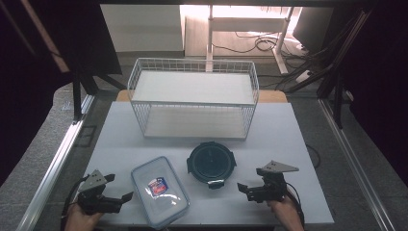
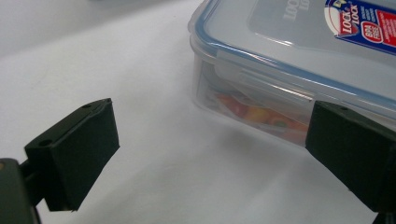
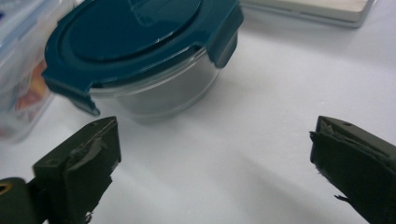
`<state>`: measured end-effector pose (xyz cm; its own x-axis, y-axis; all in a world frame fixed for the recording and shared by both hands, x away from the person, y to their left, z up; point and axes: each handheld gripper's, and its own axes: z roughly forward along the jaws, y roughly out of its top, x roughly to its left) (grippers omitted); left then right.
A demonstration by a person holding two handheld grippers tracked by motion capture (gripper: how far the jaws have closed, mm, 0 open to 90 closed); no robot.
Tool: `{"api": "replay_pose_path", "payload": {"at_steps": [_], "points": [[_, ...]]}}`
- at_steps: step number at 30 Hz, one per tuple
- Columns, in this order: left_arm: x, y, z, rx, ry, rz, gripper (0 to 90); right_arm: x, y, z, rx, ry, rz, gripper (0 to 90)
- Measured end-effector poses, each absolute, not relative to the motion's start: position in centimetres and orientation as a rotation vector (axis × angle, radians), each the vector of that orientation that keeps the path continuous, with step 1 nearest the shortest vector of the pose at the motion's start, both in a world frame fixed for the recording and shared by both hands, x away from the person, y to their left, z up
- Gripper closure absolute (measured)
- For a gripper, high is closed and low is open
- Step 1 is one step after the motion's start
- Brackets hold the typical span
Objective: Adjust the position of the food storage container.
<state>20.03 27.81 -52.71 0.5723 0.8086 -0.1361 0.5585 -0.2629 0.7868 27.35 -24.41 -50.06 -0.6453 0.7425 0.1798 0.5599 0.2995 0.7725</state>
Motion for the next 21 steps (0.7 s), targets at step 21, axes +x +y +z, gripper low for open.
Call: {"api": "replay_pose_path", "payload": {"at_steps": [21], "points": [[20.24, 27.25, -53.40, 1.994, 1.053, 0.373, 3.9, 27.89, -24.18, -49.91, 1.270, 2.344, 1.222, 0.5]]}}
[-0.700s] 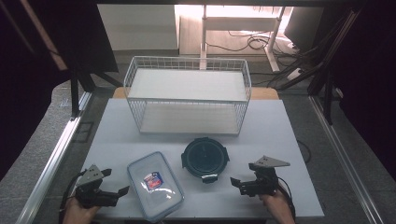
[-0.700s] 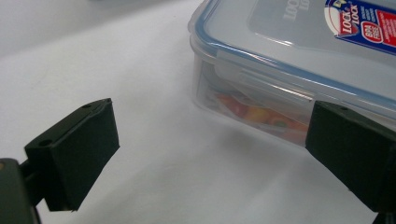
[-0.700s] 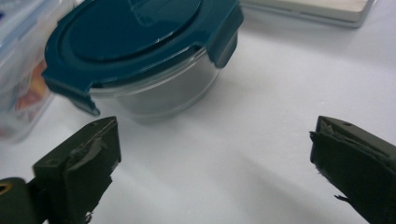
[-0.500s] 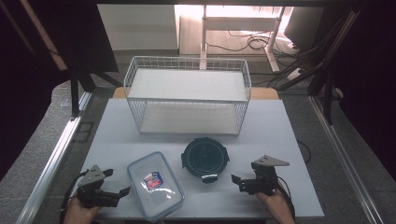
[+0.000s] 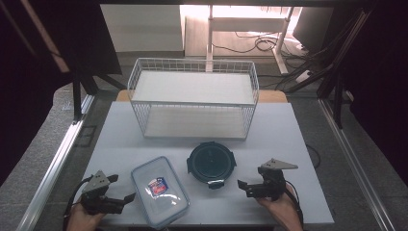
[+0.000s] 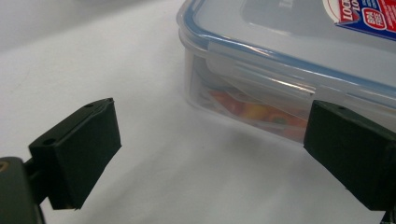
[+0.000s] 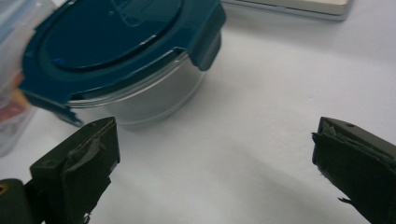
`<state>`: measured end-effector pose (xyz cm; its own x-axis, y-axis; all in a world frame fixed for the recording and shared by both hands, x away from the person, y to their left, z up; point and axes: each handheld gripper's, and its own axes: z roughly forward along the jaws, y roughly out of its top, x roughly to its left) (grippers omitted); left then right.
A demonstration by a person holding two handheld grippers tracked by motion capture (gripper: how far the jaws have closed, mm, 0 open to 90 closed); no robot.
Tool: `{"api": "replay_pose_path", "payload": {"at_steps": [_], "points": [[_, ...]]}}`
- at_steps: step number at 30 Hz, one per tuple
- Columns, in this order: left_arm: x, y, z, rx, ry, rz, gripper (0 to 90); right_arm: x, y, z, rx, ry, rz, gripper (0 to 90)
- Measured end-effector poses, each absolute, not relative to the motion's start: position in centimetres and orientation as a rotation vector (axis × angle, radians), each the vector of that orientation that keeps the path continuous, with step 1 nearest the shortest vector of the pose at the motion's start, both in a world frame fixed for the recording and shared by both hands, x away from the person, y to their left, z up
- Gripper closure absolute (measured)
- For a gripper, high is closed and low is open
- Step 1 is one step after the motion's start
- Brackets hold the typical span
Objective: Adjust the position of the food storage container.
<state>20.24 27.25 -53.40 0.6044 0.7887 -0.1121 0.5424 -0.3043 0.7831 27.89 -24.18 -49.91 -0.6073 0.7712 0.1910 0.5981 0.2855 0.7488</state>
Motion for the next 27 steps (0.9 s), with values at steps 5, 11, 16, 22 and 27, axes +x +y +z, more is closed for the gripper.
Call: {"api": "replay_pose_path", "payload": {"at_steps": [5, 11, 16, 22, 27], "points": [[20.3, 27.0, -53.5, 2.011, 1.054, 0.367, 4.8, 27.9, -23.9, -49.4, 1.261, 2.376, 1.214, 1.5], [20.3, 27.0, -53.6, 2.012, 1.060, 0.358, 5.1, 28.2, -23.5, -48.2, 1.231, 2.346, 1.231, 15.3], [20.3, 27.5, -53.7, 1.991, 1.079, 0.341, 5.1, 27.9, -22.1, -46.1, 1.080, 2.358, 1.269, 36.6], [20.2, 27.5, -53.7, 1.992, 1.077, 0.342, 5.3, 28.2, -19.5, -45.3, 0.934, 2.441, 1.259, 65.1], [20.2, 27.5, -53.7, 1.991, 1.076, 0.343, 5.2, 29.0, -16.8, -45.4, 0.857, 2.518, 1.225, 72.6]]}}
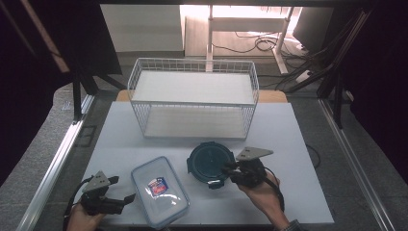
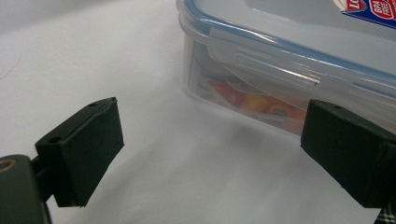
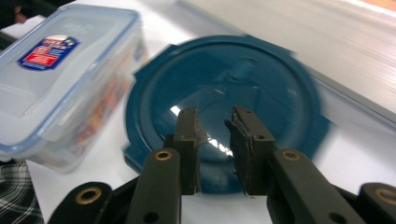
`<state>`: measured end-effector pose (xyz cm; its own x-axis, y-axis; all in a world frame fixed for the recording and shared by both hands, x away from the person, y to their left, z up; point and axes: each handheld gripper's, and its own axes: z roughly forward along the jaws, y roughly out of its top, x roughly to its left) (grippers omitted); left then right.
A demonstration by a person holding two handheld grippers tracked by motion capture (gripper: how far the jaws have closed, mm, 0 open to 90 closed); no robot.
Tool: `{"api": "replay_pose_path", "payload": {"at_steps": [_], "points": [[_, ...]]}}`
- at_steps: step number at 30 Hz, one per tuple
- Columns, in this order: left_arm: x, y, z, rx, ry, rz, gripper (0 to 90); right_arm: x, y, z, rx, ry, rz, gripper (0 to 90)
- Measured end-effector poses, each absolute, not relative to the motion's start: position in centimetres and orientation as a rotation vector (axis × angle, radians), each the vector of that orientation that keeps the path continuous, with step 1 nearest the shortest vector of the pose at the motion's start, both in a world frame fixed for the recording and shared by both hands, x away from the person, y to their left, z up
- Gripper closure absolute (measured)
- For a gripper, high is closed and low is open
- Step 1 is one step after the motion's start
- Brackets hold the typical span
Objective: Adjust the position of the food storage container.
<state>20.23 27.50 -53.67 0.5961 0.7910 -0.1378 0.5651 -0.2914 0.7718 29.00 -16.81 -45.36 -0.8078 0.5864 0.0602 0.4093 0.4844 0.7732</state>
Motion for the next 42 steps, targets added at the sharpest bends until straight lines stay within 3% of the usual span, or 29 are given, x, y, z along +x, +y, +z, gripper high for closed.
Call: {"api": "replay_pose_path", "payload": {"at_steps": [6, 14, 21, 30, 42], "points": [[20.2, 27.6, -53.7, 1.979, 1.076, 0.338, 5.2, 30.0, -11.4, -45.6, 0.761, 2.608, 1.220, 83.0], [20.3, 27.6, -53.7, 1.978, 1.074, 0.329, 5.2, 31.0, -7.5, -46.0, 0.667, 2.680, 1.223, 87.4], [20.3, 27.8, -53.7, 1.963, 1.086, 0.334, 4.1, 31.5, -3.5, -47.2, 0.596, 2.731, 0.977, 88.8], [20.2, 27.9, -53.7, 1.961, 1.083, 0.326, 4.0, 31.6, -2.7, -47.7, 0.598, 2.746, 0.879, 89.3], [20.2, 28.1, -53.7, 1.941, 1.089, 0.304, 3.9, 32.5, -5.1, -47.6, 0.707, 2.720, 0.891, 89.5]]}}
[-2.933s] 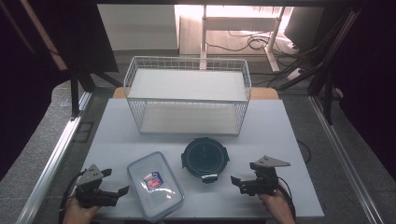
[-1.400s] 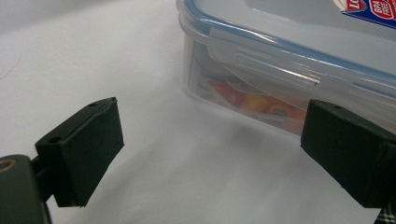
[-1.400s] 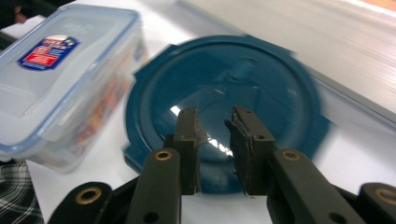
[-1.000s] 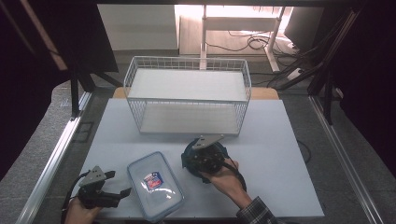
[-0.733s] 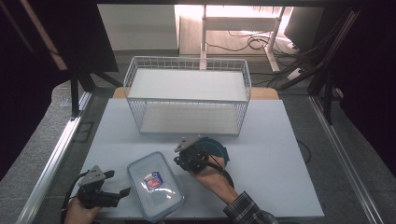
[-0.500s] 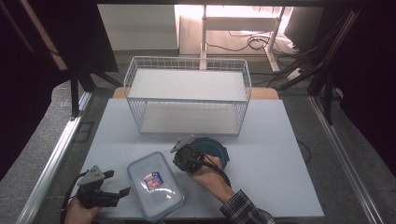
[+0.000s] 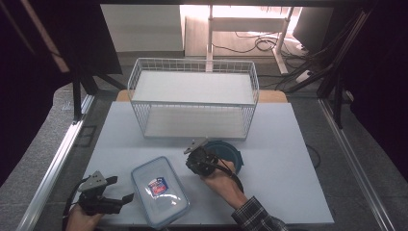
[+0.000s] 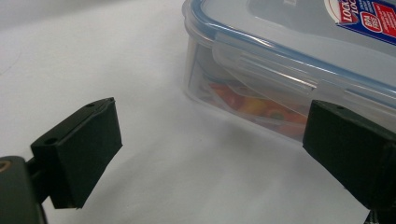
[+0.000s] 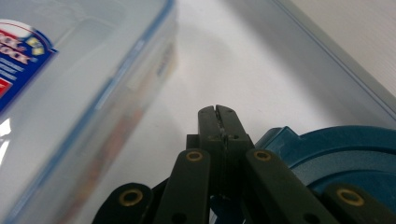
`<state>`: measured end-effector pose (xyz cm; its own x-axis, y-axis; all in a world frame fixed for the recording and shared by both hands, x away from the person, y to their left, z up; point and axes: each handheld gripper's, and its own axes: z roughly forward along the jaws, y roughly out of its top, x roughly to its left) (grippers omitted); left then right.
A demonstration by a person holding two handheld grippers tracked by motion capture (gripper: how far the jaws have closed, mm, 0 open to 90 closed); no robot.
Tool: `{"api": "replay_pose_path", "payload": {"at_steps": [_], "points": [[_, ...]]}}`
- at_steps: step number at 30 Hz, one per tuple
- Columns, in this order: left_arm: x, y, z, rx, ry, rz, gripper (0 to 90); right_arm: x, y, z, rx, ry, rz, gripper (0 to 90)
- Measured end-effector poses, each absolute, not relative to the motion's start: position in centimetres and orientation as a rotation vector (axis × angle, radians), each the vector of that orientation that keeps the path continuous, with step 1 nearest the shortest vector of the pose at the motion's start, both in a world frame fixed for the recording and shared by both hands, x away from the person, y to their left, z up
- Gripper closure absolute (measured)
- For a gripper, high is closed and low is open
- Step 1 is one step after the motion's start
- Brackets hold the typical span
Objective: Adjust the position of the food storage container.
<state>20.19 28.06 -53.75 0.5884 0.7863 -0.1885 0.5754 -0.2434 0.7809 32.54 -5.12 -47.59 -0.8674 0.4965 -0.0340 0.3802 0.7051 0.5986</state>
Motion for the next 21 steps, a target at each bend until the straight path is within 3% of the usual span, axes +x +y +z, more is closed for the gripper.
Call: {"api": "replay_pose_path", "payload": {"at_steps": [21], "points": [[20.2, 28.1, -53.8, 1.941, 1.092, 0.290, 4.9, 34.3, -14.6, -47.1, 0.972, 2.588, 0.888, 89.5]]}}
